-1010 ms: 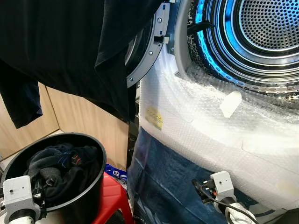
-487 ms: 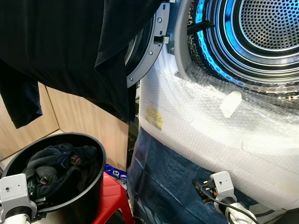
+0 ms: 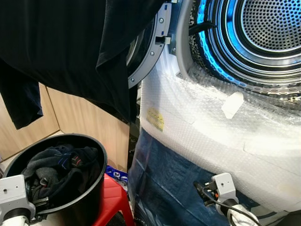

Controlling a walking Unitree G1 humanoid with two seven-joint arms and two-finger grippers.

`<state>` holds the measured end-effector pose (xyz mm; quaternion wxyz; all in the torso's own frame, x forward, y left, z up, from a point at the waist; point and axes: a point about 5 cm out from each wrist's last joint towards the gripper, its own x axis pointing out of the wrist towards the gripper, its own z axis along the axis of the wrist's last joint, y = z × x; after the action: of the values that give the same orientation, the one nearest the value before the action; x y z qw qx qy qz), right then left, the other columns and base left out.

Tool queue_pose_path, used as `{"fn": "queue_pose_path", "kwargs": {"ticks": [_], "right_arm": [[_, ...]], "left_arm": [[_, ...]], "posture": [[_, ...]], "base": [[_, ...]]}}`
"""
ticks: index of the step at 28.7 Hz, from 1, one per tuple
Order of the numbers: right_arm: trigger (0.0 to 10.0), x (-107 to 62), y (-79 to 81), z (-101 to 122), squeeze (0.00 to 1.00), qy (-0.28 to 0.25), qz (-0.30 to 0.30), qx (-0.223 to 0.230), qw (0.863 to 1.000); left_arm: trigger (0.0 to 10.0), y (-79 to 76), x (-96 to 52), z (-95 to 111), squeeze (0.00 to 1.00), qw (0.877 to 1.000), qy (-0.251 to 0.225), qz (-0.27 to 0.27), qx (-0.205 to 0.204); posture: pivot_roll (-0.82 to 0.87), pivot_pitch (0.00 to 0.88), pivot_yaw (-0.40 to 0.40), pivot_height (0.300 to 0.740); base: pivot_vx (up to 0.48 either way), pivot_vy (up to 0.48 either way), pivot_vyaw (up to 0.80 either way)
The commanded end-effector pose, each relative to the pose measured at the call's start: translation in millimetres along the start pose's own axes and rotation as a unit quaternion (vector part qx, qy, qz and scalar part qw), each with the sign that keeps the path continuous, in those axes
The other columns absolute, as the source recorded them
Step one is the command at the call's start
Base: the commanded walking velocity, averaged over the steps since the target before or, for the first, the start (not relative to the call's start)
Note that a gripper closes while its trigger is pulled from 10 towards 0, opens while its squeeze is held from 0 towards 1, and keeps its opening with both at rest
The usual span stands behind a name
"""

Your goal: Clothes washing

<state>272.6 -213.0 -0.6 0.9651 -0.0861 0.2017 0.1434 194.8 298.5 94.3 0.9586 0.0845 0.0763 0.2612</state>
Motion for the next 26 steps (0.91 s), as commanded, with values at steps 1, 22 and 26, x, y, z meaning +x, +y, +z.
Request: {"fn": "queue_pose_path", "kwargs": {"ticks": [1,22,26], "right_arm": [[10.0,-2.0,-2.8,0.5,0.0,0.008,0.028,-0.021,0.999],[10.0,-15.6,20.6,-17.8,0.0,0.083,0.255,-0.122,0.956],[10.0,-15.6,21.5,-18.0,0.0,0.085,0.261,-0.118,0.954]], "left_arm": [[0.0,-1.5,-2.5,8.7,0.0,1.0,-0.025,-0.005,-0.004],[10.0,-26.8,-34.9,90.2,0.0,0.97,-0.226,-0.082,0.044],[10.0,-37.6,-38.6,103.2,0.0,0.96,-0.253,-0.112,0.052]], "posture": [[0.17,0.0,-0.108,0.74],[0.19,0.0,-0.108,0.74],[0.19,0.0,-0.105,0.74]], "base": [[0.0,0.0,0.0],[0.0,0.0,0.0],[0.0,0.0,0.0]]}}
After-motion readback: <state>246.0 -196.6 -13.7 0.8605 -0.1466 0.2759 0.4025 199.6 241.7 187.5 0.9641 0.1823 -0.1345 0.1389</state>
